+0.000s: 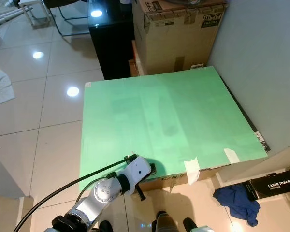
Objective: Hang keys on a hook
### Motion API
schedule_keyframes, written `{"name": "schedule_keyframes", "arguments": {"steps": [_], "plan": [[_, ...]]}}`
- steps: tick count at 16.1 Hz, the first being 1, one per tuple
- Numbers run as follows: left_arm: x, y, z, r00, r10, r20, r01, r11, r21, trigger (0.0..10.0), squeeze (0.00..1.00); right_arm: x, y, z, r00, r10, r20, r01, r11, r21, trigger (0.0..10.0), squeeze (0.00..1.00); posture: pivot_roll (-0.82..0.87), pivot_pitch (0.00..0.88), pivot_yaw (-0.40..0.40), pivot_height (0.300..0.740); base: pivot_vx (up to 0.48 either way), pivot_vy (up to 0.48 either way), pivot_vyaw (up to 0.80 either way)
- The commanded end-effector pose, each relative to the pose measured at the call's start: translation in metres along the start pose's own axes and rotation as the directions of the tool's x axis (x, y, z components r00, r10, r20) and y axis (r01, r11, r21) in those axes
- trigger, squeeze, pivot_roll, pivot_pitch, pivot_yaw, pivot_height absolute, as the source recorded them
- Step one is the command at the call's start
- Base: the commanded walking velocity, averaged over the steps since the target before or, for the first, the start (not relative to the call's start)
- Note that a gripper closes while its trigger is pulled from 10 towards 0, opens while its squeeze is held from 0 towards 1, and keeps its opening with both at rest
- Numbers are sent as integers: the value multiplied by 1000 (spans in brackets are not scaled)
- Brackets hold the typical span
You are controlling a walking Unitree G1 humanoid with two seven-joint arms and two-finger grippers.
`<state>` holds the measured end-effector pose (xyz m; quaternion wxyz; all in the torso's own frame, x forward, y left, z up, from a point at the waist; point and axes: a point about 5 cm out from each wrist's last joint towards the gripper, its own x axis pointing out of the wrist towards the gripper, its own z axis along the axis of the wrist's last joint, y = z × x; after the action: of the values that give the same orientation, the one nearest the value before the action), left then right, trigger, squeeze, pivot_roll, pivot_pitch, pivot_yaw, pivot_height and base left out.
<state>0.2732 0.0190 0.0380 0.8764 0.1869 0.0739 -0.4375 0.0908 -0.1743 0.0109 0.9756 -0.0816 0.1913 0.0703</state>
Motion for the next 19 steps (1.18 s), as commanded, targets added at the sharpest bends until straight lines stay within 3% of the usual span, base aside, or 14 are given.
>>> {"name": "schedule_keyframes", "arguments": {"steps": [1,3,4,5,6,8,10,16,19], "plan": [[-3,-1,-4,1000,11,-22,-11,1000,-11,10000,0,-3,0,-2,1000,-12,-21,12,1000,-1,10000,0,-372,250,70,740,0,0,0],[-4,15,3,994,105,5,-105,994,-24,10000,0,5,-6,8,999,-48,25,48,999,-6,10000,0,-370,250,70,740,0,0,0],[-7,36,9,969,244,27,-243,969,-46,10000,0,18,-11,25,996,-59,64,61,998,-23,10000,0,-366,251,72,740,0,0,0],[-9,43,9,955,296,22,-294,954,-54,10000,0,24,-12,31,995,-57,76,58,998,-6,10000,0,-366,250,73,740,0,0,0],[-11,50,9,940,341,21,-338,938,-69,10000,0,29,-13,38,993,-58,100,56,998,17,10000,1000,-365,250,73,740,0,0,0],[-16,65,11,905,425,16,-422,902,-91,10000,0,39,-14,52,987,-37,156,30,998,46,10000,1000,-356,248,77,740,0,0,0],[-19,70,11,893,451,15,-447,889,-94,10000,0,50,-11,56,986,2,166,-13,998,60,10000,1000,-347,249,80,740,0,0,0],[-28,67,-2,892,451,-13,-450,887,-107,10000,0,86,10,59,984,155,85,-157,987,24,10000,1000,-323,236,83,740,0,0,0],[-30,67,-4,891,454,-22,-453,885,-105,10000,0,98,10,58,985,161,67,-164,986,31,10000,1000,-310,238,82,740,0,0,0]]}}
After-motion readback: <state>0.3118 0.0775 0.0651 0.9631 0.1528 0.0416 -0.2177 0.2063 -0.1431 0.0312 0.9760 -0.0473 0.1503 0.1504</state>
